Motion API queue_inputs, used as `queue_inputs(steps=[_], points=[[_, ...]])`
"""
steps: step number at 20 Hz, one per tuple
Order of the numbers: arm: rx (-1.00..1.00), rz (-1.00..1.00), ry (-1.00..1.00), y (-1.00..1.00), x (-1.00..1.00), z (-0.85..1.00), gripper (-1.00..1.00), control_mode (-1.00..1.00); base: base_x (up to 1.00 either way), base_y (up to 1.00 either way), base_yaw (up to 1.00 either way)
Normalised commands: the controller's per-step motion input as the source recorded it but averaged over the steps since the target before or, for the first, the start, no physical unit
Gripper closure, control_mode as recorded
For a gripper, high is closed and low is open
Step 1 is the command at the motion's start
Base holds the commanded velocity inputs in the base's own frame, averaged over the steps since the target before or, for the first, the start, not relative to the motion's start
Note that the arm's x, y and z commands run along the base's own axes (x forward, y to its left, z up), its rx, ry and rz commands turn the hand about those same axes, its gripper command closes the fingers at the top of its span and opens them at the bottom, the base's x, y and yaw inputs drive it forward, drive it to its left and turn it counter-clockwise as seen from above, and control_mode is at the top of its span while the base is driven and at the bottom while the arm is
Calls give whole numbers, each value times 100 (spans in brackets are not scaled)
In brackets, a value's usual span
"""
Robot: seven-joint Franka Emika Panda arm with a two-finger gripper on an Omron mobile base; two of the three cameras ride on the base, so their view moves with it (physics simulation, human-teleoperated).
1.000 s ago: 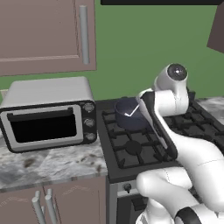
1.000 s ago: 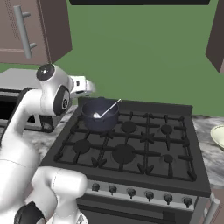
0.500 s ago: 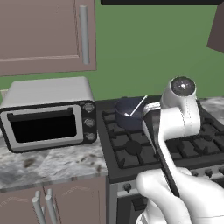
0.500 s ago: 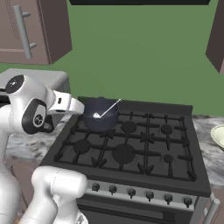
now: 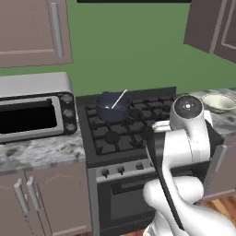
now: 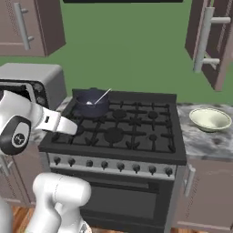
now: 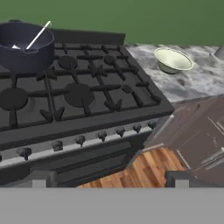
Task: Open the cabinet and move the ladle to the pot. Then close the cabinet.
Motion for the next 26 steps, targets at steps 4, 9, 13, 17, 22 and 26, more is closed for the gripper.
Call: queue_inputs(steps=[4, 9, 13, 17, 22, 26], points=[[0, 0, 0, 0, 0, 0, -100, 100, -59, -100, 0], [0, 0, 0, 0, 0, 0, -100, 100, 10, -100, 11], [0, 0, 0, 0, 0, 0, -100, 100, 20, -100, 31], [0, 0, 0, 0, 0, 0, -100, 100, 18, -100, 33], [0, 0, 0, 0, 0, 0, -100, 100, 56, -77, 24], [0, 0, 0, 0, 0, 0, -100, 100, 73, -31, 4]])
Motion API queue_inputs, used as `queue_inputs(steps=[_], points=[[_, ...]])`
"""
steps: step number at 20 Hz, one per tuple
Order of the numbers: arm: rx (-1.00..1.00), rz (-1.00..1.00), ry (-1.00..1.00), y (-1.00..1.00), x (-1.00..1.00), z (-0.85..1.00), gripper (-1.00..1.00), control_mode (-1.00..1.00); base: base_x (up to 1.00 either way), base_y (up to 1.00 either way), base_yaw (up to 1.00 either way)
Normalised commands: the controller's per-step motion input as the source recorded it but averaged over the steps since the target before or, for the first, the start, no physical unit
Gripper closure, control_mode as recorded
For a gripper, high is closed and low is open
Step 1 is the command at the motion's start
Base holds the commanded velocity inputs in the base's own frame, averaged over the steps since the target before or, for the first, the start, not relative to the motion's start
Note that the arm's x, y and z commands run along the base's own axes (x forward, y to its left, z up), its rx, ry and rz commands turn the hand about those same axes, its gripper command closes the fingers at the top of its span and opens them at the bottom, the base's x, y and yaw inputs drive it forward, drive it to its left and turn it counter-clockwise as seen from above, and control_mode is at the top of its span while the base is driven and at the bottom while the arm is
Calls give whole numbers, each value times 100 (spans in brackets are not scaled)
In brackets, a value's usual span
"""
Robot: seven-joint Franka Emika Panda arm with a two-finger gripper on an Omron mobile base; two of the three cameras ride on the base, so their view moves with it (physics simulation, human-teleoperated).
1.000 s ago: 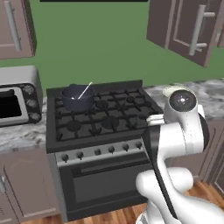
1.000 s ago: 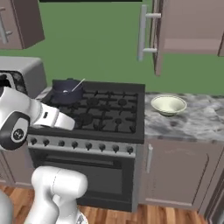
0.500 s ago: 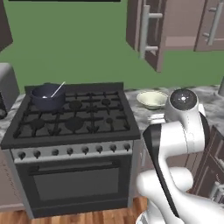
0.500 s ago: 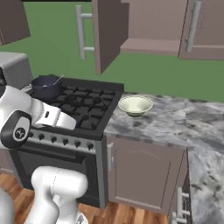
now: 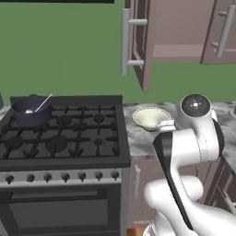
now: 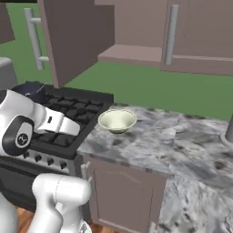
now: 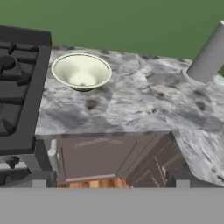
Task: Open the cabinet and move the ladle to the pot. Then close the cabinet.
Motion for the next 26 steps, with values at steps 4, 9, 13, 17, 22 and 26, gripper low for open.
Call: queue_inputs(steps=[4, 9, 13, 17, 22, 26], points=[[0, 0, 0, 0, 0, 0, -100, 100, 73, -40, 0], [0, 0, 0, 0, 0, 0, -100, 100, 84, -47, 0], [0, 0, 0, 0, 0, 0, -100, 100, 34, -45, 0], [8, 0, -11, -7, -69, 1, -100, -100, 0, 0, 0], [0, -2, -44, 1, -100, 1, -100, -100, 0, 0, 0], [-5, -4, -48, 42, -84, 17, -100, -100, 0, 0, 0]])
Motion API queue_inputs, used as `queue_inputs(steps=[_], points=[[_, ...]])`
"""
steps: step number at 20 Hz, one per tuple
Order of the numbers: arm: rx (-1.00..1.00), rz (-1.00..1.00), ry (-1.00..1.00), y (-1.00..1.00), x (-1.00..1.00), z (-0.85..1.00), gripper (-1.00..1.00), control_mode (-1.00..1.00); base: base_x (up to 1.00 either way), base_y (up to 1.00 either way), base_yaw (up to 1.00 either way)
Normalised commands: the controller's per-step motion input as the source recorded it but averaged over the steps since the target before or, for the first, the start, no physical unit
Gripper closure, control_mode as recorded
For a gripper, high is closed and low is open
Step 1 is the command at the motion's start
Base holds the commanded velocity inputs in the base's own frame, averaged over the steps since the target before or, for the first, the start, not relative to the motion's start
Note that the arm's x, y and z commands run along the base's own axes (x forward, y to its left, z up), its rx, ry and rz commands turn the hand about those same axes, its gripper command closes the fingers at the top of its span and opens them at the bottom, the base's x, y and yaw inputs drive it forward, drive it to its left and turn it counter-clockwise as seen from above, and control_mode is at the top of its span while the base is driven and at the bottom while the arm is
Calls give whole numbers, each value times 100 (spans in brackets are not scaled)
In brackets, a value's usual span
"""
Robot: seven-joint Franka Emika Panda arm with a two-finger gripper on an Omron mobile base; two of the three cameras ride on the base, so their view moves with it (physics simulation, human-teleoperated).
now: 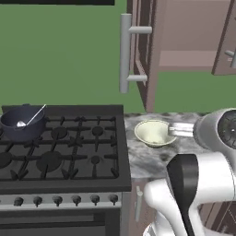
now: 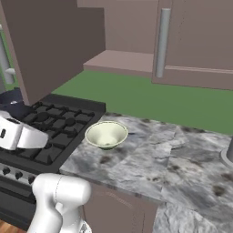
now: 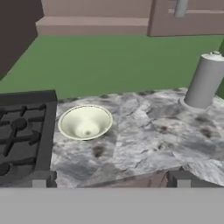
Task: Open the cabinet and move the ladle to the pot. Then close the cabinet.
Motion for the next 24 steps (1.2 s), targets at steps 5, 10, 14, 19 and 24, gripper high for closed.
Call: queue_inputs(steps=[5, 10, 14, 19, 24], points=[[-17, -6, -45, 83, -15, 4, -100, -100, 0, 0, 0], [-27, -15, -45, 80, 1, 0, -100, -100, 0, 0, 0], [-29, -19, -40, 28, 27, 1, -100, -100, 0, 0, 0], [-24, -20, -26, 2, 40, 0, -100, -100, 0, 0, 0], [-17, -14, -15, -24, 39, -1, -100, -100, 0, 0, 0]])
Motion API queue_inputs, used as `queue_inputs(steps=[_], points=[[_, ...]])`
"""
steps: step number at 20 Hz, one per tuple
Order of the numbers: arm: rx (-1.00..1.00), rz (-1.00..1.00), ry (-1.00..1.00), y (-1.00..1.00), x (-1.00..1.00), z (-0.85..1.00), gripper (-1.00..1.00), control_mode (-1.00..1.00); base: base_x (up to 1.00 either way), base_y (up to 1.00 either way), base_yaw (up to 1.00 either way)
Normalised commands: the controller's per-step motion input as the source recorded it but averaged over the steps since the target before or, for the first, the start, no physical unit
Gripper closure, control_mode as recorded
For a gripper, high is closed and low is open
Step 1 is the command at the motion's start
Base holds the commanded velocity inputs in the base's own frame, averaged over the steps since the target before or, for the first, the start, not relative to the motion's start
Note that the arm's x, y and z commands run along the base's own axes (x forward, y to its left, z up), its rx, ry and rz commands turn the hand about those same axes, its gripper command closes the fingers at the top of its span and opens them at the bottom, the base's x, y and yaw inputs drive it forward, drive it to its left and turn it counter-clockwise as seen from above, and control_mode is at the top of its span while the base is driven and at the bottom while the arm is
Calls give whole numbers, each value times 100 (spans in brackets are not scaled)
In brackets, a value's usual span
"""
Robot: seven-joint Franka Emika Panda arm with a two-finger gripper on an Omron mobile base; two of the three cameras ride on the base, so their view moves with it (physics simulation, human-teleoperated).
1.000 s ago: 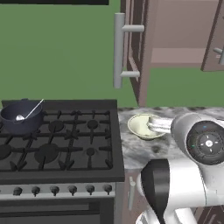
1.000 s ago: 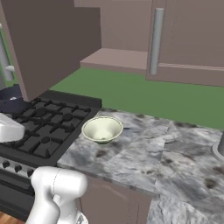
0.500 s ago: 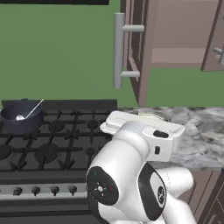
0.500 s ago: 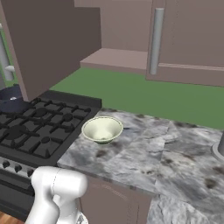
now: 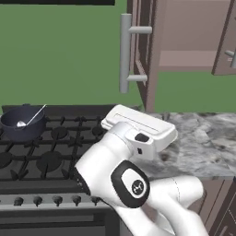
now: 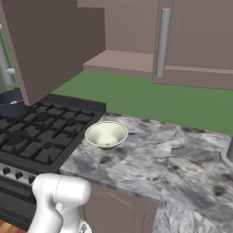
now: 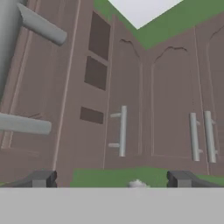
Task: Open the cabinet and move the ladle to the pot. Then close the cabinet.
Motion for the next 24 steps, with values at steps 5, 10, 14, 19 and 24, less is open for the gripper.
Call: queue_inputs(steps=[5, 10, 14, 19, 24], points=[[-5, -5, -8, -29, 30, 0, -100, -100, 0, 0, 0], [0, 0, -4, -20, 18, -2, -100, -100, 0, 0, 0], [0, 0, -6, 0, 19, -1, -100, -100, 0, 0, 0], [0, 0, -4, 5, 29, 0, -100, -100, 0, 0, 0], [0, 0, 0, 30, 37, -7, -100, -100, 0, 0, 0]])
